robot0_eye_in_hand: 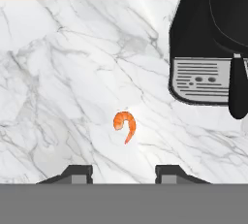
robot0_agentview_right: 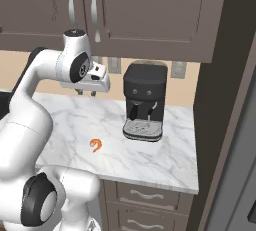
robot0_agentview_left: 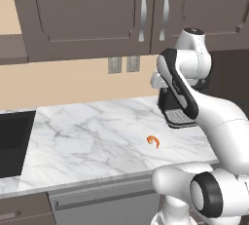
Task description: Retrieve the tupperware from the cabinet, then place the raw meat into the tupperware to avoid contamination.
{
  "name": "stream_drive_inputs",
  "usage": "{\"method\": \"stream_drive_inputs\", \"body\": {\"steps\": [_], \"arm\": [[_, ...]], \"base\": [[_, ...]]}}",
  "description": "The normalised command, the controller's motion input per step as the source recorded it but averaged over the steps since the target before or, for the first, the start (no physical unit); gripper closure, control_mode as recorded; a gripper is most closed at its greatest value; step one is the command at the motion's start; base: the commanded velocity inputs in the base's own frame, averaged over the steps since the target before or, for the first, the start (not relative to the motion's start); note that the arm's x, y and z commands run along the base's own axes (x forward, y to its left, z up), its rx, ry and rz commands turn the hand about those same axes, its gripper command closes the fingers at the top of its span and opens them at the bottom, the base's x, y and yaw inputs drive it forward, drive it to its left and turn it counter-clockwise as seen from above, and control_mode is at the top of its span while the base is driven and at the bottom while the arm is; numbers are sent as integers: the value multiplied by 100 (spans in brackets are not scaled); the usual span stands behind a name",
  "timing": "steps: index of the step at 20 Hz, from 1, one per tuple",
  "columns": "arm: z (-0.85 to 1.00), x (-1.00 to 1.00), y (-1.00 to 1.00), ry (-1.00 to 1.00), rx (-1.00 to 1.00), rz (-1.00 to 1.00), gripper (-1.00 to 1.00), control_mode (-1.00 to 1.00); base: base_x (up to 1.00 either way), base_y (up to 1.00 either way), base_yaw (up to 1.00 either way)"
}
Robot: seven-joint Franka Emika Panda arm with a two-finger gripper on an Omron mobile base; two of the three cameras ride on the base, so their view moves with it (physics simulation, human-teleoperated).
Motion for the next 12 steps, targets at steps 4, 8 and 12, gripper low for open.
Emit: {"method": "stream_drive_inputs", "body": {"steps": [4,8,12], "arm": [[0,0,0,0,0,0,-100,-100],[1,-3,6,-4,0,0,-100,-100],[13,-3,0,-11,-1,0,-100,-100]], "base": [[0,0,0],[0,0,0],[0,0,0]]}}
